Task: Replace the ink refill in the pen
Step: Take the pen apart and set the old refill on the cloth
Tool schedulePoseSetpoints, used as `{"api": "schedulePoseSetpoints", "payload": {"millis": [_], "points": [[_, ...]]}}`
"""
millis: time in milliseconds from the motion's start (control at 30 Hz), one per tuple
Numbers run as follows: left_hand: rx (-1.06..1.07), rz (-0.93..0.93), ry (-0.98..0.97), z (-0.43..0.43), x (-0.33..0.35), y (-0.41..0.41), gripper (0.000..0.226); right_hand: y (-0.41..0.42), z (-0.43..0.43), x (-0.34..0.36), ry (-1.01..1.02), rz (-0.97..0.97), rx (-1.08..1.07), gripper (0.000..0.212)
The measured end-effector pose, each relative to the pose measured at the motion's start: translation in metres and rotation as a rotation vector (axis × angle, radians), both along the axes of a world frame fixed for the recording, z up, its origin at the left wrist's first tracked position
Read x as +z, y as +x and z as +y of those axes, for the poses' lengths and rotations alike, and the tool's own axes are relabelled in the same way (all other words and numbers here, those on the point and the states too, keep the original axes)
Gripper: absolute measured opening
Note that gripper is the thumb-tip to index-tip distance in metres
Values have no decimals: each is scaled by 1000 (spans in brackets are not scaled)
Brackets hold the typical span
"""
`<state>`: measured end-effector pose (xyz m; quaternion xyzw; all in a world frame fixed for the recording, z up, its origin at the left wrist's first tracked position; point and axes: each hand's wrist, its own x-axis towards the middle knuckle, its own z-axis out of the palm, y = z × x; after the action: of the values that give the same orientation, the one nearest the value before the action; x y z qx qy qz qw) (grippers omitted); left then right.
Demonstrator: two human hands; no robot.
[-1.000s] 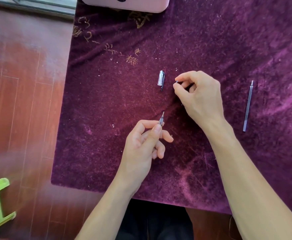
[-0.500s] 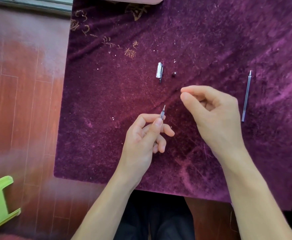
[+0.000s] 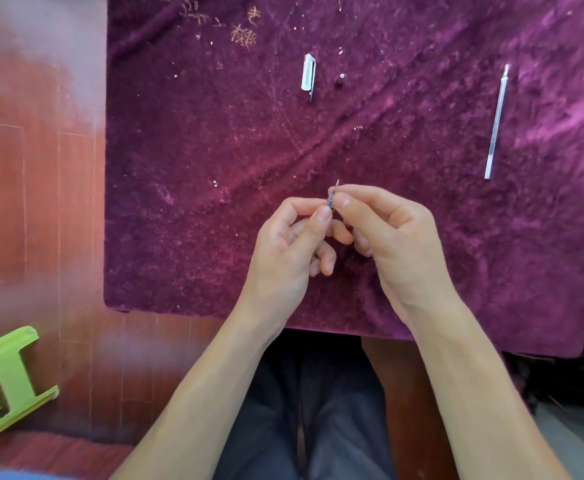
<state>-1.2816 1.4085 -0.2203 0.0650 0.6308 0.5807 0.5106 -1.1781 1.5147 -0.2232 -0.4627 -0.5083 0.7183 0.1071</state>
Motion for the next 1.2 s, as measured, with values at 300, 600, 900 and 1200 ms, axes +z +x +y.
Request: {"api": "schedulePoseSetpoints", "payload": {"millis": [300,600,900,1200], "points": [[-26,-25,26,-2,-2,13,14,9,-2,0,-27,4,-26,11],[-39,-40,29,0,-6,15,13,7,10,1,3,-6,-40,6],[-32,-30,31,2,-8,11,13,-13,33,5,-35,-22,-91,7],[-12,-29,12,8,-11,8,17,-36,66,4,-10,-8,-160,9]]}}
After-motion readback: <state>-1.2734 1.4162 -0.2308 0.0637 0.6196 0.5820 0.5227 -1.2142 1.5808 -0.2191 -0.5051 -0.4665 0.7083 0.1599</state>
